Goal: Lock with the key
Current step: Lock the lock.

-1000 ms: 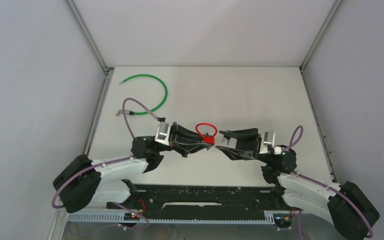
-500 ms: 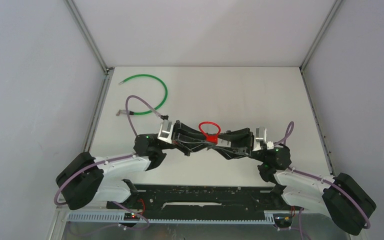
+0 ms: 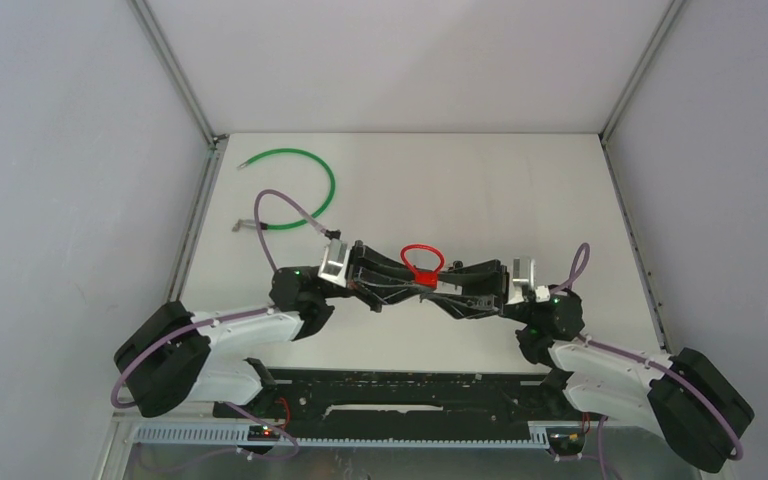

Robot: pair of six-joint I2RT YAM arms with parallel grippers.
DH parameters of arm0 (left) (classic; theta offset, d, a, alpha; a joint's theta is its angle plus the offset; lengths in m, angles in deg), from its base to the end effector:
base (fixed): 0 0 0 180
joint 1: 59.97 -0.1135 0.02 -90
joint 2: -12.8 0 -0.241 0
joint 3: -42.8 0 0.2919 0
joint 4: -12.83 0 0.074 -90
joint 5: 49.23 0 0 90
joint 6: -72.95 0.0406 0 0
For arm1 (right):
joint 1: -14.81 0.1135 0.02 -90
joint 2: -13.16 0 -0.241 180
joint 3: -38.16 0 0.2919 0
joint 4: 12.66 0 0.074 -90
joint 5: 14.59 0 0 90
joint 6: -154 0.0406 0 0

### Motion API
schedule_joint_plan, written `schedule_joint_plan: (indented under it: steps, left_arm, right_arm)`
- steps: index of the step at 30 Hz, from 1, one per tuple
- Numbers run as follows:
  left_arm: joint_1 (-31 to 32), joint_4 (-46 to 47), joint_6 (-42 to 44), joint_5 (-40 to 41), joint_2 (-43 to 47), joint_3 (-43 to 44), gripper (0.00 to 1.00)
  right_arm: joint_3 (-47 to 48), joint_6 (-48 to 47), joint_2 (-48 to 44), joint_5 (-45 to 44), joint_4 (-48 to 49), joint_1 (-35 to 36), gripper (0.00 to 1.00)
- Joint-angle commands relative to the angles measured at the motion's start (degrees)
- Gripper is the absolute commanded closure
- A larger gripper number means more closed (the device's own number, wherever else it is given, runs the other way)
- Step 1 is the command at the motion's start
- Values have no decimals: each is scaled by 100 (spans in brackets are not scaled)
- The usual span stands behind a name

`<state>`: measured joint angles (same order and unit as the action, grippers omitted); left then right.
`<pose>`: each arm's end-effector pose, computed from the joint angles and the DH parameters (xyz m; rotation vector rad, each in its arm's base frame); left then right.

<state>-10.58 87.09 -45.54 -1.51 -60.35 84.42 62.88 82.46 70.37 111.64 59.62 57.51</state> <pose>0.1585 -0.2268 0.2621 0.9204 0.7213 -1.5221 0.1437 0.1653 0.2276 -0.8100 0.7542 1.2409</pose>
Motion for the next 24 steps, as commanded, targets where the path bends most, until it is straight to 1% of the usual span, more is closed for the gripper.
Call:
schedule_joint_plan:
  steps: [1, 9, 12, 14, 15, 17, 19, 22, 24]
  left_arm:
    - [36, 519, -51, -48, -9, 363, 100]
    - [54, 524, -84, -99, -75, 399, 100]
    - [63, 519, -95, -139, -108, 382, 100]
    - [70, 524, -90, -146, -99, 347, 100]
    - [64, 520, -87, -141, -95, 328, 100]
    - [66, 519, -83, -134, -87, 291, 100]
    - [62, 520, -122, -125, -78, 250, 95]
    - [54, 520, -220, -104, -65, 153, 76]
    - [31, 519, -259, -133, -46, 92, 62]
  right_arm:
    - [190, -76, 111, -7, 74, 39, 61]
    - [282, -85, 303, -11, 94, 48, 66]
    - [296, -100, 302, 17, 93, 47, 71]
    - [304, -126, 287, 57, 94, 47, 77]
    - [305, -137, 282, 99, 94, 54, 82]
    - [305, -193, 269, 238, 85, 50, 98]
    - [307, -219, 217, 383, 70, 37, 100]
    - [312, -183, 44, 435, -246, -28, 100]
    - [362, -192, -207, 409, -770, -66, 100]
